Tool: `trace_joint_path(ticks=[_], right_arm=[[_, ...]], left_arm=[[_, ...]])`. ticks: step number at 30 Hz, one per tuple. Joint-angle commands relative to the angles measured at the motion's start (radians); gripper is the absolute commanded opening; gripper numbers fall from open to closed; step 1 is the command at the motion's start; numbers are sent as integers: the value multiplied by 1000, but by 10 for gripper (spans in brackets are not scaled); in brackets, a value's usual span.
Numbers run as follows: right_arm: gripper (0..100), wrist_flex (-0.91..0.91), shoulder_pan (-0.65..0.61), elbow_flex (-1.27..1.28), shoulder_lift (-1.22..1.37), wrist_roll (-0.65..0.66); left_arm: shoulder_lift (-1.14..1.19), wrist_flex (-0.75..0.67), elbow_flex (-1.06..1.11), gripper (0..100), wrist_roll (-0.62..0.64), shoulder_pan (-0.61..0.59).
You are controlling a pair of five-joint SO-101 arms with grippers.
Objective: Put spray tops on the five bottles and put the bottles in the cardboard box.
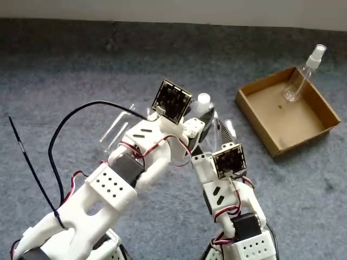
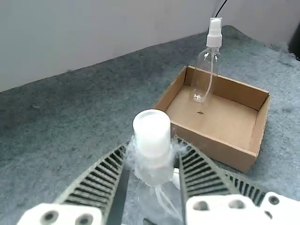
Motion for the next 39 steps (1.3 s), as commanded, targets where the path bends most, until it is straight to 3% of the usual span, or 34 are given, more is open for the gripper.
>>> trace_joint_path(ticks=[1,8,20,39], right_arm=[[139,-8,-5,99,-27,9],[139,-10,-5,90,-27,8],[139,-84,-5,97,-27,9],[139,-84,21,90,-27,6]], left_arm=[[-1,17,-36,61,-6,-41],[-1,89,-36,220,-2,-47],[-53,109,-30,228,-2,-47],[-473,559,-31,223,-6,-65]])
